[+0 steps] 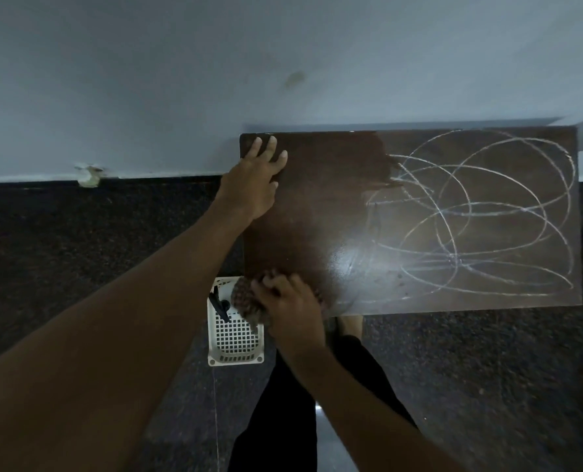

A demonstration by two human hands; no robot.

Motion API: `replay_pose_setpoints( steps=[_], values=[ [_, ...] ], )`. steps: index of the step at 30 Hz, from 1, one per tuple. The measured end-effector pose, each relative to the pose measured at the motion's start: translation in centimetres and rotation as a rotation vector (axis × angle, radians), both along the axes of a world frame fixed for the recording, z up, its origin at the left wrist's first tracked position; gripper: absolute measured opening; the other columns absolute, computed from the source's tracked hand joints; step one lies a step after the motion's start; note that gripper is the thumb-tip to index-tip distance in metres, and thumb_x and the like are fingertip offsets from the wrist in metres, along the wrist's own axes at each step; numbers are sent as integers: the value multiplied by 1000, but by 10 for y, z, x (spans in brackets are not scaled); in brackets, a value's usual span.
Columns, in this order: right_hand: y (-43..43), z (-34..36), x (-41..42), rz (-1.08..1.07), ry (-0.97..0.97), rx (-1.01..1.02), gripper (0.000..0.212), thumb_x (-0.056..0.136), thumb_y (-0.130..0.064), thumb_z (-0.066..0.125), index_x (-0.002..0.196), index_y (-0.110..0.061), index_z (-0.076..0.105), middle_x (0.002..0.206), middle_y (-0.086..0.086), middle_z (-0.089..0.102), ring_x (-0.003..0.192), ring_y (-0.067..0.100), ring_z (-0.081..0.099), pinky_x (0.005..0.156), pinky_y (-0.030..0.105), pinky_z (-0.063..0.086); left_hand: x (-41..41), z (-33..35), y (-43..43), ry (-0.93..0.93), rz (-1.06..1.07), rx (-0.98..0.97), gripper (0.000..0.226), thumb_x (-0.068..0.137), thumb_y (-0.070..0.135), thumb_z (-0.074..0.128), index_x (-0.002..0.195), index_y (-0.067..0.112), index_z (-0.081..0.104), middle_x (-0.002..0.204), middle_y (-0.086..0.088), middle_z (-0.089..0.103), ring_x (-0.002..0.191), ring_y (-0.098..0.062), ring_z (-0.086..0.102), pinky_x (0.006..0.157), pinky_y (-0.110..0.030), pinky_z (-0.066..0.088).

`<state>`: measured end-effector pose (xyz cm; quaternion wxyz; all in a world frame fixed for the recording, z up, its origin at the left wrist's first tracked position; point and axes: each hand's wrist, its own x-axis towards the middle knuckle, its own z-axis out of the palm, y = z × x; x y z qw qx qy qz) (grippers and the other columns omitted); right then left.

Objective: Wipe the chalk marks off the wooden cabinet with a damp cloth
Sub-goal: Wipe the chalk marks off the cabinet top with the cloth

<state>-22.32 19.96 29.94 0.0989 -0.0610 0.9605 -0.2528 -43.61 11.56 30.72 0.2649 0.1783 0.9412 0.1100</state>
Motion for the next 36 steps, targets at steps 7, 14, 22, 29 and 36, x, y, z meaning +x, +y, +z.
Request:
replay_pose_setpoints(
  steps=[7,14,22,29,36],
  values=[
    [59,-1,24,121,75,67,43,69,-31,56,107,-25,75,104,-4,70,90,20,58,74,28,45,14,-7,1,-23,-62,-108,81,103,49,45,161,19,-4,168,-4,-20,155,-28,-16,122,-54,23],
    [135,-4,-41,-71,7,179,61,61,-9,82,120,-20,70,110,7,66,97,26,50,66,36,54,55,-15,3,34,-76,-72,83,103,54,37,161,12,-6,166,-14,-21,153,-37,-20,126,-53,9],
    [158,-6,-161,-309,68,146,48,82,1,64,126,-17,67,111,13,65,104,36,58,78,37,51,59,-17,-9,-36,-184,-76,124,81,77,58,160,15,-15,162,-13,-32,149,-36,-30,121,-49,-7],
    [145,-5,-145,-299,67,178,45,84,-3,65,126,-20,67,109,11,64,101,33,57,75,35,48,59,-10,-9,-78,-114,-34,121,80,71,65,160,22,-12,164,-4,-30,152,-28,-27,123,-53,14],
    [121,-5,-3,-219,-9,127,71,52,1,82,120,-17,69,111,10,64,94,30,56,70,38,57,55,-9,-15,-63,-116,-16,101,92,60,58,161,25,-7,166,0,-26,153,-26,-23,117,-54,31]
  ],
)
